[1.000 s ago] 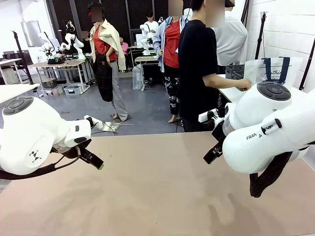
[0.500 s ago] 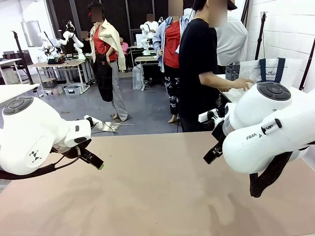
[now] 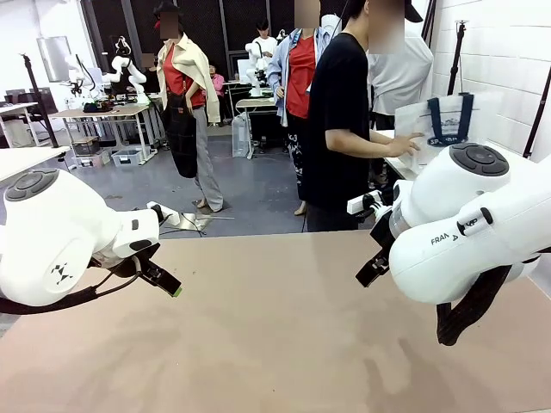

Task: Transfer purchased items from the store into the shopping bag.
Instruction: Open the Reusable shopping bag in the center of the table.

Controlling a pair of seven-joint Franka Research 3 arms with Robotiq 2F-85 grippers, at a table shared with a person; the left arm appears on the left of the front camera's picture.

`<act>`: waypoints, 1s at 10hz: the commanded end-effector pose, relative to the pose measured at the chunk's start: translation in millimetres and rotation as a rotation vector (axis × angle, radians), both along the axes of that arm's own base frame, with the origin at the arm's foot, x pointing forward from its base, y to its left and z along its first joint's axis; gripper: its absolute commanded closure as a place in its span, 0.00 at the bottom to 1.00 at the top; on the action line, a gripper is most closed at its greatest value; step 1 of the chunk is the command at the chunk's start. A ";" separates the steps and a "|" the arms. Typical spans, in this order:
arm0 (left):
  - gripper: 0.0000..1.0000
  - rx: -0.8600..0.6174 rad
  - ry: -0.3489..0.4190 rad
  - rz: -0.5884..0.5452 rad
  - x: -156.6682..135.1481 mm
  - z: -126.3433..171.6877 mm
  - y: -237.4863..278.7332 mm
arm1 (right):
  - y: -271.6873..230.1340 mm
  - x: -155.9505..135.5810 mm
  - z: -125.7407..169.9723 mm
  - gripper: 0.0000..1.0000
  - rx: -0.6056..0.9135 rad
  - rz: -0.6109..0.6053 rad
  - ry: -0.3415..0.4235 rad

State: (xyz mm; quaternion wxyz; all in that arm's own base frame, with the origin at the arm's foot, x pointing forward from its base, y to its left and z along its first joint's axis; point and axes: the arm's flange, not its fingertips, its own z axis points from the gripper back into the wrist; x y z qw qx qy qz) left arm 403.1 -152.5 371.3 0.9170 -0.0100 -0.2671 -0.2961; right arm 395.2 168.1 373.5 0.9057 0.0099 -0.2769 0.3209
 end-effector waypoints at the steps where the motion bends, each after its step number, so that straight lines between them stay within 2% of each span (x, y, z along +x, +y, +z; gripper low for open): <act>1: 0.00 -0.002 0.000 0.003 0.5 0.0 1.4 | -0.1 0.0 0.0 0.00 0.000 0.000 0.000; 10: 0.00 -0.002 0.000 0.003 0.5 0.0 1.4 | -0.1 0.0 0.0 0.00 0.000 0.000 0.000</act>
